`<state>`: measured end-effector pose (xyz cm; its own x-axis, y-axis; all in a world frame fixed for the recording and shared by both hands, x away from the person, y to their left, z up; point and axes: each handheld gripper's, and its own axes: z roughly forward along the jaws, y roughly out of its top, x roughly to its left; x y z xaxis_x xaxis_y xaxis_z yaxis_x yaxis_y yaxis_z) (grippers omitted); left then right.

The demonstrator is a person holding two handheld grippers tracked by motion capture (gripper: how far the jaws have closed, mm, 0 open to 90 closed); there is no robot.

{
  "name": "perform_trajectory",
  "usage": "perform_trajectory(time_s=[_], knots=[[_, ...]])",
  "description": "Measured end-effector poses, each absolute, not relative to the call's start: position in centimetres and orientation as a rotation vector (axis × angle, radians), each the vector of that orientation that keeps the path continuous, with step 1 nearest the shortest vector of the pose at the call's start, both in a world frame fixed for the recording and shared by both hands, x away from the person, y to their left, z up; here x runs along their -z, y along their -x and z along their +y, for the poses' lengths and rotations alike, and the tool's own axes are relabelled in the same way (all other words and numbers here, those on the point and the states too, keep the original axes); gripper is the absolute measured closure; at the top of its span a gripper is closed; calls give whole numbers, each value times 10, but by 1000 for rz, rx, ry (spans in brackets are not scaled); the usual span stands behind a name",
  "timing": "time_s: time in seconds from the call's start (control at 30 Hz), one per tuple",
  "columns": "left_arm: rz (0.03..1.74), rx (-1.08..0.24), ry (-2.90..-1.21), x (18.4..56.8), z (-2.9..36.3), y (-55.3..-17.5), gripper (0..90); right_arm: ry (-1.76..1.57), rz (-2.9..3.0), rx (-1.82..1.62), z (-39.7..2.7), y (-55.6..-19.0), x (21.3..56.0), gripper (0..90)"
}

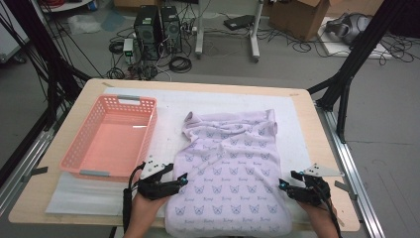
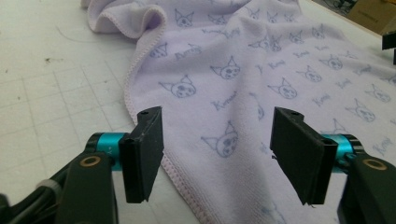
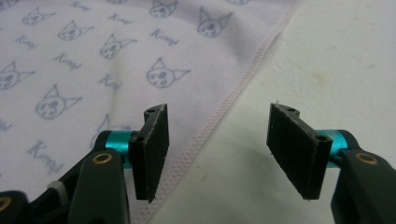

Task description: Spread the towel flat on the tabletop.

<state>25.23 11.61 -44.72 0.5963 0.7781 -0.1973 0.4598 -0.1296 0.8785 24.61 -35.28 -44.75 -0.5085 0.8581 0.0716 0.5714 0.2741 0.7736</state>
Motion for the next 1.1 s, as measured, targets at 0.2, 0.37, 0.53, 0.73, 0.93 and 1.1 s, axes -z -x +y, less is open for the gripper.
perform_trajectory(time_s=[0.2, 0.37, 0.53, 0.73, 0.93, 1.1], knots=[[1033, -376, -1754, 447, 121, -262, 265, -1246, 2174, -1122, -345, -258, 440, 289], [997, -370, -1758, 444, 121, -274, 203, -1201, 2184, -1158, -346, -273, 435, 195], [1007, -377, -1746, 448, 118, -279, 210, -1246, 2139, -1160, -349, -275, 441, 192], [1027, -380, -1747, 444, 117, -278, 231, -1274, 2159, -1111, -352, -264, 443, 193], [1051, -369, -1791, 450, 116, -271, 267, -1286, 2179, -1082, -355, -258, 448, 285], [1083, -391, -1853, 449, 123, -260, 316, -1306, 2186, -1056, -350, -253, 450, 428]])
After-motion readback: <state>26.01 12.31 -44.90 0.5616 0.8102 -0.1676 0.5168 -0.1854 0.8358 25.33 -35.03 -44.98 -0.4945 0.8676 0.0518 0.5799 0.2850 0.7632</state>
